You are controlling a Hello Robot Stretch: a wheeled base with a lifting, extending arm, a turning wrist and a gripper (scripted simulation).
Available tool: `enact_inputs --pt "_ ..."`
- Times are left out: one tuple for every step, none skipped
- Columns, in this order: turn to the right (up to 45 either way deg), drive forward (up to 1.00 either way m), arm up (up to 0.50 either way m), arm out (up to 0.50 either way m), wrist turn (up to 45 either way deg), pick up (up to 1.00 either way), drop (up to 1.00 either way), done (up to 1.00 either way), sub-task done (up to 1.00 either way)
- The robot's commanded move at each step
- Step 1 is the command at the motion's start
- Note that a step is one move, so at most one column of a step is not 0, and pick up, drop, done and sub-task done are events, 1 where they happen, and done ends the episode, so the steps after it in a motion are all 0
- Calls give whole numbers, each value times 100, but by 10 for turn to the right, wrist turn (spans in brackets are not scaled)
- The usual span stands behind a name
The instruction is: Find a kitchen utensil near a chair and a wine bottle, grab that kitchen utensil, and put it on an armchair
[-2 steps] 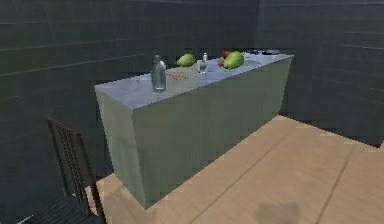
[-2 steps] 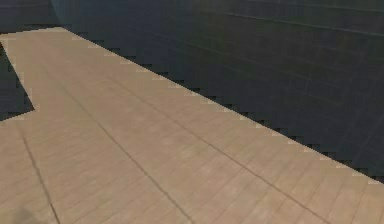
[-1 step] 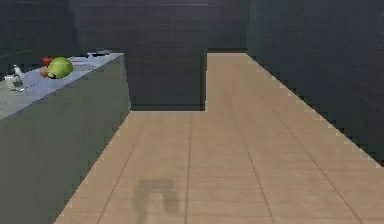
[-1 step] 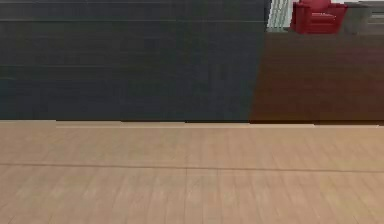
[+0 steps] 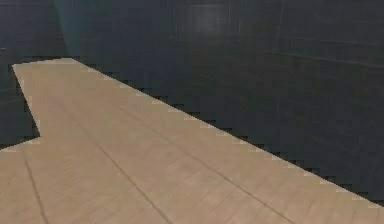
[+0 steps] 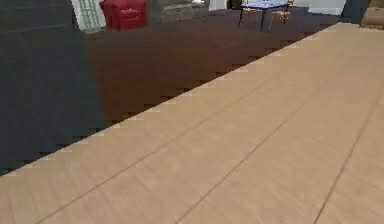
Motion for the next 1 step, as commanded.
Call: enact_inputs --pt "450 0 0 0 0 0 0 0 0"
